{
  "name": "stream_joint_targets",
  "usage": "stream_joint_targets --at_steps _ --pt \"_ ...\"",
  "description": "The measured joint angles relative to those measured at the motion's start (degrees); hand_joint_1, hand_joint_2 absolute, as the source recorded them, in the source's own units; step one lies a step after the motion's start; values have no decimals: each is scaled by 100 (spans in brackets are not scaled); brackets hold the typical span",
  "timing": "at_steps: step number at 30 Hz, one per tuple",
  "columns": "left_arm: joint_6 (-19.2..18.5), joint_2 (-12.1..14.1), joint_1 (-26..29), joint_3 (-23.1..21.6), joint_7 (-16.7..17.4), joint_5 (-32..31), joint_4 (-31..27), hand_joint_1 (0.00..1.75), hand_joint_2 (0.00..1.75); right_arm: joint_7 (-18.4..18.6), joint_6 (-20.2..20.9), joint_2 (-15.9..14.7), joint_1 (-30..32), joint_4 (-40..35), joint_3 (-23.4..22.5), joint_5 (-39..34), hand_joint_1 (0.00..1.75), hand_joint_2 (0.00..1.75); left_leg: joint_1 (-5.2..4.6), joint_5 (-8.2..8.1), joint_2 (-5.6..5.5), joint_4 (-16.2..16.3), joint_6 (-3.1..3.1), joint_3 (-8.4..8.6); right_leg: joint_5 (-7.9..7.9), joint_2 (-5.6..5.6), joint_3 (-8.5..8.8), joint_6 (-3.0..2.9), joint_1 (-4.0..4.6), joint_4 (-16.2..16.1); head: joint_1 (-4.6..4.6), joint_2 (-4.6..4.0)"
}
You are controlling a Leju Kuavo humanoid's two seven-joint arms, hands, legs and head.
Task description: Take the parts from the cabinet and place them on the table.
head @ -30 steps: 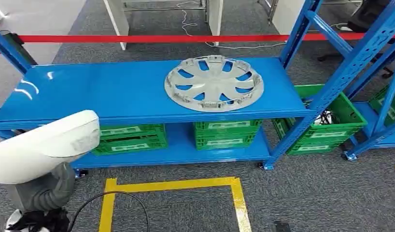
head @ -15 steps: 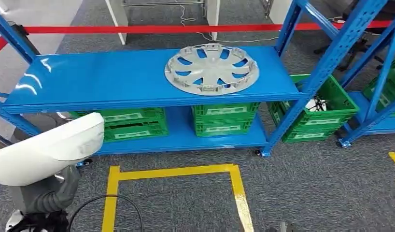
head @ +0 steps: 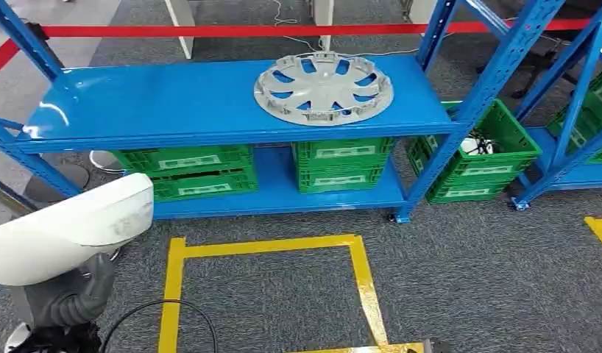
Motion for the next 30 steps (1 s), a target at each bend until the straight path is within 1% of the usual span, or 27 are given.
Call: stream_joint_targets --at_steps 1,2,3,5,6,7,8,9,10,11,12,13,15,16,17,18,19,20,21,22,23,24,25,26,27,28,30 --pt "-35 -15 -9 2 0 4 -2 175 175 4 4 -2 3 0 7 24 0 0 62 16 -14 -181 72 62 -58 -4 -78 25 0 19 4 0" --pt "-70 -24 -16 4 2 2 0 175 175 15 4 -4 2 0 18 68 0 0 45 56 -23 -173 142 31 -201 21 -143 43 -2 145 18 0" --pt "-94 -33 -18 4 0 0 0 175 175 28 7 -4 1 0 42 96 0 0 42 81 -29 -172 181 -2 -428 35 -266 45 4 474 22 0" --pt "-120 -46 -3 15 0 2 0 175 175 59 4 -7 2 0 72 151 0 0 14 116 -42 -161 218 -64 -836 45 -614 58 4 1369 20 0" --pt "-124 -50 -4 28 0 9 2 175 175 85 4 -7 9 0 92 177 0 0 -1 135 -67 -147 227 -96 -936 45 -730 62 8 1700 24 0" --pt "-133 -55 -3 37 2 7 2 175 175 109 4 -7 18 0 98 188 0 0 -8 150 -104 -127 225 -121 -877 46 -694 52 11 1709 20 0" --pt "-138 -59 -3 39 2 -17 2 175 175 131 4 -7 24 0 103 192 0 0 -15 154 -143 -106 222 -142 -718 52 -534 41 13 1481 22 0" --pt "-135 -63 -3 42 2 -46 2 175 175 148 7 -7 29 0 109 199 0 0 -20 156 -196 -79 218 -157 -485 85 -253 16 13 1022 20 0" --pt "-129 -68 -3 42 2 -83 2 175 175 155 7 -9 30 0 116 201 0 0 -21 158 -244 -60 213 -163 -266 167 54 -17 13 505 22 0" --pt "-113 -74 -2 42 0 -90 2 175 175 166 7 -11 24 0 120 208 0 0 -15 163 -287 -44 205 -176 -288 386 252 -64 9 131 20 0" --pt "-90 -79 -20 42 0 -96 6 175 175 186 7 -22 35 2 129 223 0 0 -49 175 -327 7 163 -236 -279 531 345 -76 -9 46 9 0" --pt "-81 -87 -20 44 2 -109 9 175 175 194 13 -22 32 2 140 238 0 0 -13 205 -379 29 119 -301 -333 465 350 -84 7 -8 30 0" --pt "-57 -90 11 44 2 -116 13 175 175 219 11 -22 35 2 151 258 0 0 16 260 -480 14 38 -344 -318 383 323 -109 24 16 24 0" --pt "-48 -87 11 46 2 -116 13 175 175 234 7 -13 47 4 157 264 0 0 -9 256 -519 38 16 -372 -278 299 325 -158 -22 -44 20 0" --pt "-33 -87 24 48 2 -116 13 175 175 240 7 -13 47 9 179 282 0 0 -15 153 -320 130 -12 -407 -257 217 333 -186 -32 -54 11 0" --pt "-17 -87 4 46 0 -114 15 175 175 243 7 -13 45 9 195 288 0 0 -4 -62 -188 405 -46 -510 -249 156 320 -207 -31 -56 -33 0" --pt "-15 -87 5 46 0 -111 18 175 175 251 9 -13 47 9 201 297 0 0 15 -314 -120 832 -83 -674 -246 80 310 -212 -27 -53 -37 0" --pt "-6 -87 9 48 0 -90 22 175 175 258 13 -13 56 9 203 304 0 0 30 -537 -94 1300 -110 -850 -245 -5 299 -213 -24 -52 -33 0" --pt "0 -87 13 48 0 -72 26 175 175 269 13 -13 64 9 205 308 0 0 39 -664 -82 1640 -133 -974 -241 -84 284 -214 -24 -43 -37 0" --pt "0 -87 17 48 0 -70 31 175 175 275 13 -13 68 9 210 308 0 0 51 -651 -77 1731 -148 -982 -239 -161 272 -211 -24 -35 -33 0" --pt "0 -87 20 48 2 -63 31 175 175 284 15 -13 66 9 216 310 0 0 63 -509 -66 1569 -155 -867 -238 -233 258 -209 -25 -23 -37 0" --pt "0 -87 21 48 2 -55 31 175 175 286 22 -13 61 11 227 312 0 0 69 -267 -34 1135 -150 -623 -236 -303 251 -205 -25 -9 -33 0" --pt "0 -87 21 48 0 -52 31 175 175 286 26 -13 54 11 232 312 0 0 69 -17 39 588 -138 -318 -237 -365 254 -198 -26 0 -37 0" --pt "2 -87 17 48 0 -52 31 175 175 291 28 -13 47 11 234 312 0 0 62 105 244 124 -119 -81 -234 -404 260 -182 -18 4 -35 0" --pt "0 -87 5 48 4 -52 31 175 175 293 28 -13 39 9 234 312 0 0 -14 29 389 8 -95 -41 -231 -453 238 -141 27 21 -37 0" --pt "2 -87 1 48 0 -53 31 175 175 297 31 -15 37 9 236 315 0 0 -11 50 347 -5 -28 -78 -214 -480 212 -109 31 29 -38 0" --pt "9 -83 36 54 2 -57 33 175 175 302 31 -13 30 11 236 317 0 0 -34 73 248 8 31 -152 -183 -597 223 -59 23 6 -37 0"
